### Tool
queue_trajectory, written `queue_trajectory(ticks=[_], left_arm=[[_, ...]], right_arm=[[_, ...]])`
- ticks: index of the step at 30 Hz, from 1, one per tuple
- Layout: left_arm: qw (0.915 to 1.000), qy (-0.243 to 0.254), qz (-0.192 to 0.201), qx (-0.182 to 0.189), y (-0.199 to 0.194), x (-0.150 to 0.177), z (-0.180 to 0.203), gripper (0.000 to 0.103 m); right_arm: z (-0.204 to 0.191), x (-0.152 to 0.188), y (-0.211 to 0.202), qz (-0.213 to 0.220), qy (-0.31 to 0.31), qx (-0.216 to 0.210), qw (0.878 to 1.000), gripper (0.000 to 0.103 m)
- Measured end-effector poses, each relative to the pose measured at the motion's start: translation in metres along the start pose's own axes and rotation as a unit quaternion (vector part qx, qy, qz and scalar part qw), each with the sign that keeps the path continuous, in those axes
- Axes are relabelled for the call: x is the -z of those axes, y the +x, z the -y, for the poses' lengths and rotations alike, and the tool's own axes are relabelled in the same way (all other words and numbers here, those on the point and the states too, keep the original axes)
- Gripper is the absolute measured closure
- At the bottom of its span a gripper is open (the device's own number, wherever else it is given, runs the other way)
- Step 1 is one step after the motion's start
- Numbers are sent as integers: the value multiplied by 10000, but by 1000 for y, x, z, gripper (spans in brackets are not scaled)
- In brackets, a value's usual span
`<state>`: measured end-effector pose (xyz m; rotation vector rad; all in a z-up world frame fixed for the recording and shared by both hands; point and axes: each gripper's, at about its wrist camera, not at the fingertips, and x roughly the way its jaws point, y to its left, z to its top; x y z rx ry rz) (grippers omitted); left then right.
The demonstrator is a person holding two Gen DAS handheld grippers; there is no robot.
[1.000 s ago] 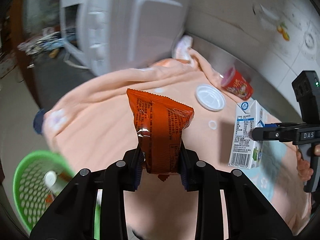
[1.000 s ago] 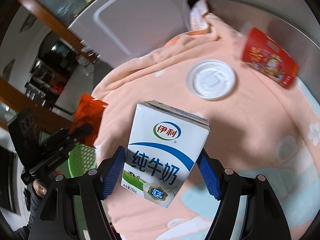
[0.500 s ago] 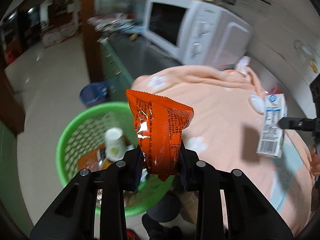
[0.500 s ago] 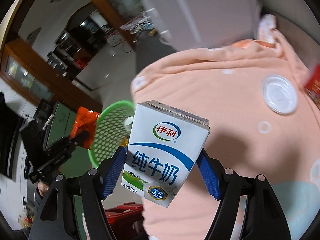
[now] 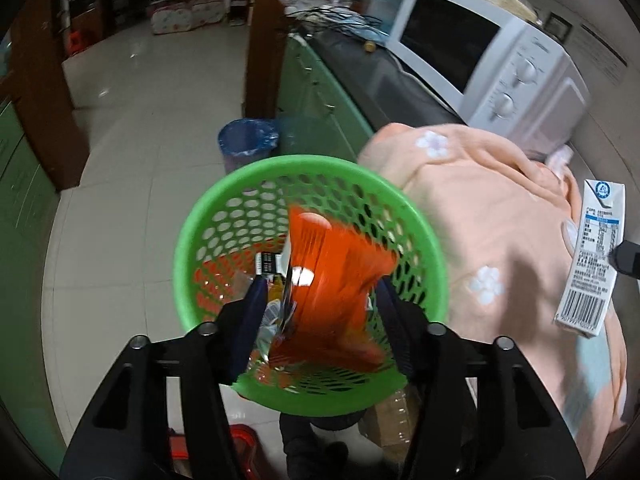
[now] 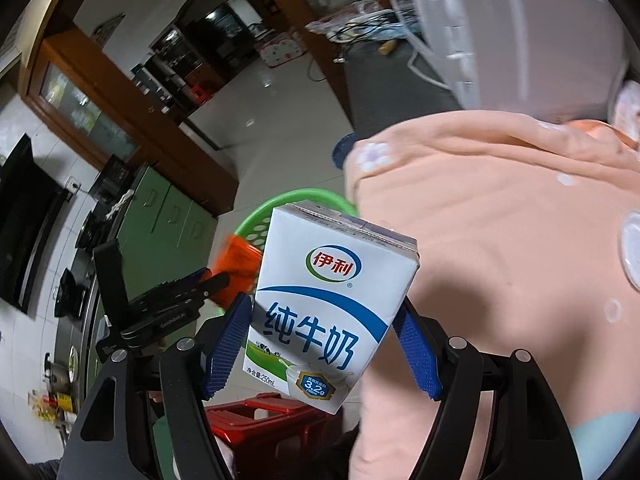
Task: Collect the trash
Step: 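Carry the snack bag and milk carton to the basket and release both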
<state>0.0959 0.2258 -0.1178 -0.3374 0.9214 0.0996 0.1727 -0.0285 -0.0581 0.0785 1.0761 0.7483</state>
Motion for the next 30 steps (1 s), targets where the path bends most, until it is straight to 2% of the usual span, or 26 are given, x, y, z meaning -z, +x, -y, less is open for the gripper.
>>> queue_trajectory(ticks=[3, 10, 13, 18, 20, 23, 30], left_arm=[[9998, -173, 17, -45, -1, 0, -10, 37], [9992, -393, 70, -68, -9, 4, -21, 36], [9989, -428, 128, -100, -14, 6, -23, 29], [9985, -500, 186, -105, -21, 6, -28, 26], [9983, -530, 207, -103, -23, 7, -30, 26], [9982, -558, 209, -81, -25, 8, -30, 25], [9985, -507, 188, -54, -24, 8, -25, 25]], right_arm=[[-9, -4, 11, -56, -171, -15, 9998, 34], [-24, -12, 41, -262, -338, -173, 9989, 34], [-29, -12, 55, -367, -421, -182, 9983, 34], [-35, -13, 74, -489, -451, -222, 9975, 33], [-39, -14, 78, -505, -449, -272, 9973, 32], [-41, -14, 80, -447, -426, -314, 9976, 24], [-38, -14, 68, -323, -405, -344, 9981, 22]])
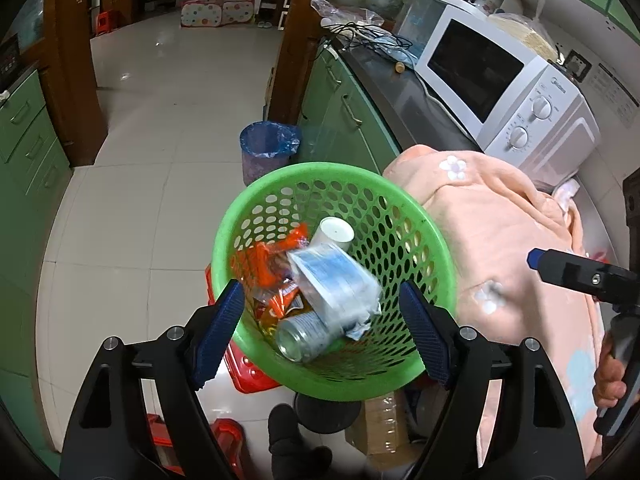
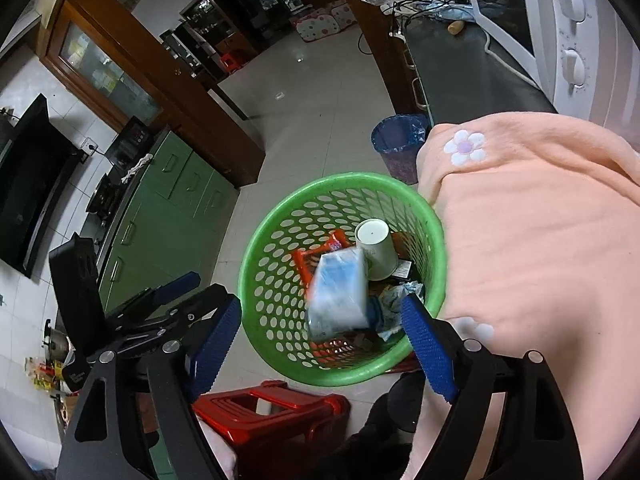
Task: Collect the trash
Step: 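Carry the snack bag and milk carton to the basket and release both, then reach the right tool to the red cup and grasp it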
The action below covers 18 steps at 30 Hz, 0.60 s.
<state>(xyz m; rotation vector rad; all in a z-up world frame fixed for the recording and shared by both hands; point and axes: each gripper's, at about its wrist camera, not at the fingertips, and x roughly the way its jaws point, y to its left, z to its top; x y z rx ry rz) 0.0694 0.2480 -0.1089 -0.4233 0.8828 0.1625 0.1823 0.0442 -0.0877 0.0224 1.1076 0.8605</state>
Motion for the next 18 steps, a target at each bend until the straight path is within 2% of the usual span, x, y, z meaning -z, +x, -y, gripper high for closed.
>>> queue_trajectory(ticks=[6, 8, 11, 18], left_arm=[[9999, 109, 11, 65, -2, -2, 12, 24], [9998, 149, 32, 91, -3, -3, 16, 20], [9996, 226, 44, 133, -5, -4, 24, 19], [9987, 459, -4, 238, -3, -5, 49, 18]], right_arm=[[10, 5, -26, 204, 8, 143, 9997, 18], [16, 8, -36, 289, 20, 264, 9992, 18], [26, 13, -50, 388, 111, 375, 9985, 17], [64, 29, -86, 538, 246, 844, 9947, 17]])
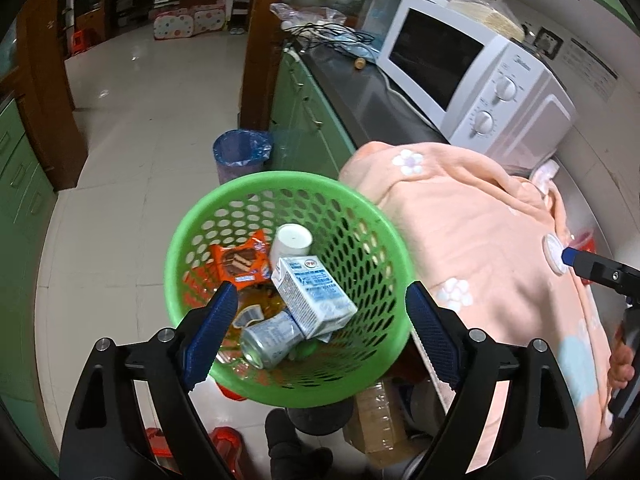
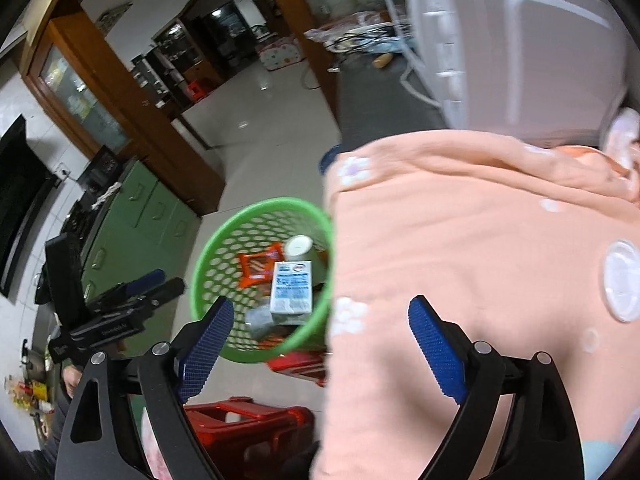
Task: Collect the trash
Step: 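Reach the right tool to the red cup and grasp it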
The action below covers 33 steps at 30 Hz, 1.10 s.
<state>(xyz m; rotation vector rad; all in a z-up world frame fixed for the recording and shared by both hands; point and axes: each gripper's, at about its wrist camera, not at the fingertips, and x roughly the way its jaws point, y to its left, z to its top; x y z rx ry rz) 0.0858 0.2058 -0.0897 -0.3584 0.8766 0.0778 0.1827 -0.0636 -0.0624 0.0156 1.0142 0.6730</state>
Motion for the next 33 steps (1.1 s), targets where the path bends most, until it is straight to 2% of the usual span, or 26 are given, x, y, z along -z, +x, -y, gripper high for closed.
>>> queue_trajectory(ticks=[10, 19, 28, 33], left_arm=[[9991, 356, -139, 197, 12, -4, 42, 16], [9964, 722, -274, 351, 27, -9, 87, 16], [9915, 1126, -400, 506, 40, -10, 132, 15], [9874, 1393, -515, 552, 51, -9, 159, 15]], right_arm=[[83, 24, -51, 149, 348, 925, 9950, 17], [143, 37, -90, 197, 217, 1728, 9845, 17], [207, 33, -111, 69, -340, 2869, 9573, 16], [245, 28, -107, -183, -444, 3129, 9486, 16]])
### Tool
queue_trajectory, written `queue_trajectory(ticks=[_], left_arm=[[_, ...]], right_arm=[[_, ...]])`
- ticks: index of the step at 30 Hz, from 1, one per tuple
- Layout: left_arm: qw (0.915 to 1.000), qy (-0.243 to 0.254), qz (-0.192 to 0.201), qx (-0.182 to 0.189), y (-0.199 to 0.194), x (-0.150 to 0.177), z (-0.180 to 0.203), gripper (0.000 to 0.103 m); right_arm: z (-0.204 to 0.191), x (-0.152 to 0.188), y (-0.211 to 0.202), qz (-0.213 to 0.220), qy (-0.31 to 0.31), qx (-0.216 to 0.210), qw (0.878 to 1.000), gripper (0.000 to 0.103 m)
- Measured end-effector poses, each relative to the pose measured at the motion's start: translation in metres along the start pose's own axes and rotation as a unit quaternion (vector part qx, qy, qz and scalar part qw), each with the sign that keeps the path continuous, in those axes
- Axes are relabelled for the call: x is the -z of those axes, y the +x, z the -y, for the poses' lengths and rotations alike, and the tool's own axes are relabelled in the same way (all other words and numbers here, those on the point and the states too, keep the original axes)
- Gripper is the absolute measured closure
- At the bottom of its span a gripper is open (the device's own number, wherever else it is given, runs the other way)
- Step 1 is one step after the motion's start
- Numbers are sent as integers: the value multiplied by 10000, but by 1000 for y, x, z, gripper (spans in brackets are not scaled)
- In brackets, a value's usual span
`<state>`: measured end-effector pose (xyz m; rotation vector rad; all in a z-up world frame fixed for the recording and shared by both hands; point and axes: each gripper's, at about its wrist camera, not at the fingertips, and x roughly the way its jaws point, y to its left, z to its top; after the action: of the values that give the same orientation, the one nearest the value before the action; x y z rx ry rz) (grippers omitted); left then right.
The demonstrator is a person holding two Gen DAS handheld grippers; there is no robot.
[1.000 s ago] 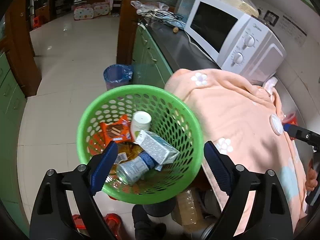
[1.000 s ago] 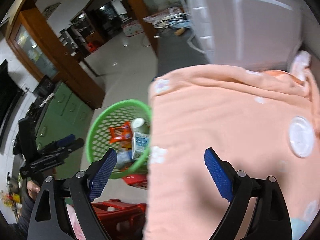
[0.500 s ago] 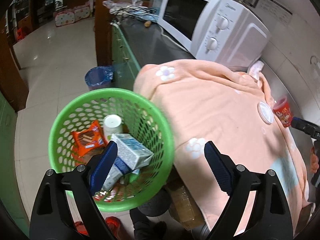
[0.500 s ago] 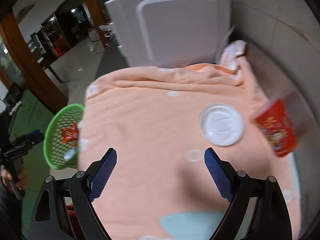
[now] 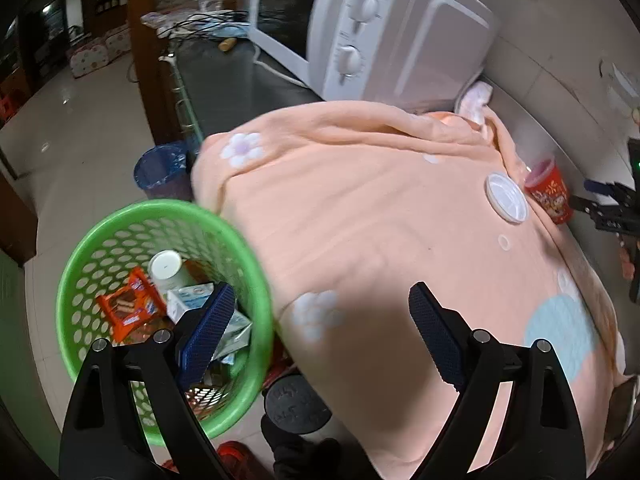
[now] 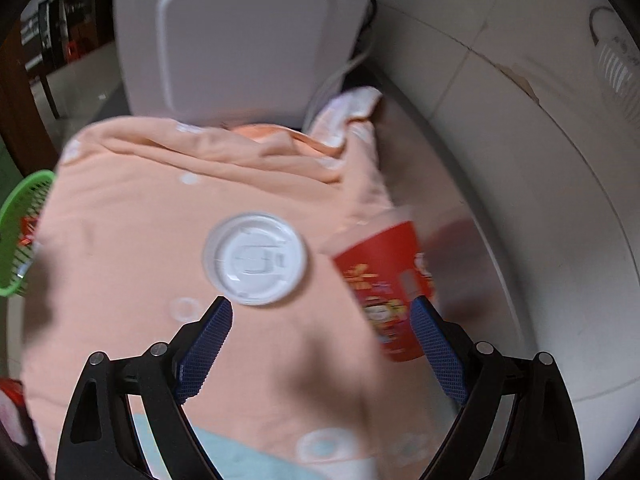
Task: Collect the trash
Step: 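Reach the right tool to the red cup and grasp it, then grasp the white plastic lid with the left tool while the right tool holds the red cup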
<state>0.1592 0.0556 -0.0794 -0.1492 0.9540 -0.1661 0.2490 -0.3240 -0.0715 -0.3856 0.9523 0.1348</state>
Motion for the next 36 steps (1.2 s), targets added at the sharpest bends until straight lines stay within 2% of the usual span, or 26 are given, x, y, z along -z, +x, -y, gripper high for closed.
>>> queue_trajectory(ticks=[7, 20, 22, 27, 31, 36], left_arm=[[9994, 326, -107, 67, 16, -13, 29, 15], [9967, 688, -304, 303, 45, -27, 73, 15], [9961, 750, -326, 332, 48, -29, 79, 15], [9946, 879, -370, 419, 56, -34, 94, 15], [9922, 1081, -346, 519, 63, -42, 114, 15], [9874, 1359, -259, 763, 72, -52, 143, 9]], right_arm=[[19, 0, 33, -324, -160, 187, 9992, 16], [22, -17, 73, -552, -698, 477, 9949, 16], [20, -17, 75, -560, -734, 504, 9945, 16], [22, -20, 79, -566, -710, 639, 9938, 28], [22, -22, 74, -585, -675, 689, 9936, 29], [21, -15, 48, -427, -442, 552, 9966, 29]])
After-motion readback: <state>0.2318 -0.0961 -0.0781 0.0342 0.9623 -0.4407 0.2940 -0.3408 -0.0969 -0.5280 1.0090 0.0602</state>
